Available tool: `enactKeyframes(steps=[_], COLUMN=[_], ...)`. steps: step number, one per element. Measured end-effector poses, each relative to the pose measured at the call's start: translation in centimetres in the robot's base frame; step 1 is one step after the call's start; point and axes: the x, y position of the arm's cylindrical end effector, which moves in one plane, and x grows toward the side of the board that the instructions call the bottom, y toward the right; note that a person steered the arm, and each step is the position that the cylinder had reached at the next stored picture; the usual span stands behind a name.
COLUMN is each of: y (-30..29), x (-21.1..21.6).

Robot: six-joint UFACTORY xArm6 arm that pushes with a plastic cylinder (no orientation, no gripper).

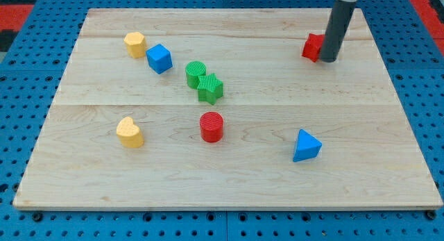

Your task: Push red star diagonally above yellow hexagon

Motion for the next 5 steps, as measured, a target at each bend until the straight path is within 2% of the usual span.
enactKeyframes(steps=[1,2,5], y=[-0.9,-7.6,-3.0], x=[-2.9,-5.9,-9.7])
